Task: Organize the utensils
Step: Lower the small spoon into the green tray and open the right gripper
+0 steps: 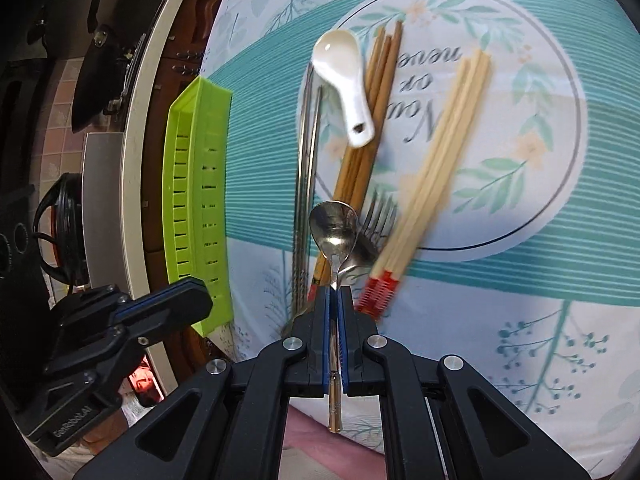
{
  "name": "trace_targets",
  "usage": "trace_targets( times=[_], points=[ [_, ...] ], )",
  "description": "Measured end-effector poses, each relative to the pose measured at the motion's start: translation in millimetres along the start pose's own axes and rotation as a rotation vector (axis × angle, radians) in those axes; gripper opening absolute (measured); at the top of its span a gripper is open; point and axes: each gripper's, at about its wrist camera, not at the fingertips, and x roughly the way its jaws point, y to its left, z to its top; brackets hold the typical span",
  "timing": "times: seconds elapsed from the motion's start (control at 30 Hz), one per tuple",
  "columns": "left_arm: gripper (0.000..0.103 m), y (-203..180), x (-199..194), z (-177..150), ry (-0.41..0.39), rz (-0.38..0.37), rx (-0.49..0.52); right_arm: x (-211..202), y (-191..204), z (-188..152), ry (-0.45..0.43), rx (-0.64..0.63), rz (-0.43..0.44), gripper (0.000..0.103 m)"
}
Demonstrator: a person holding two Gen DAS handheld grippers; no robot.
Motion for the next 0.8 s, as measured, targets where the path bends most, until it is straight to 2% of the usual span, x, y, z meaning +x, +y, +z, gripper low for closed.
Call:
trace_targets(
  times=[0.27,0.43,0.53,0.7,0.8],
  points=[
    [0.0,25.0,2.5,-7.9,0.006,-0.003,-0.033,20.8,29.0,4.2,-0.005,-0.017,-0.01,0.003],
    [0.0,45.3,-8.8,-14.0,-0.025,0.019,-0.057,20.6,56.4,15.0,-0.023,-0.023,0.037,0.003],
    [0.0,66.3,-20.4,-17.0,-0.056,0.066,-0.095,19.2,81.6,24.0,-0.041,-0.04,0.075,0.003],
    [0.013,109.0,-36.9,-21.0,-0.099,0.186,-0.165,29.0,129.9,42.1,-0.06,-0.073,0.112,0.003],
    [0.033,132.4,-46.2,-23.0,-0.127,0.264,-0.196,43.5,157.5,49.4,-0.054,-0.079,0.118,0.003]
  ],
)
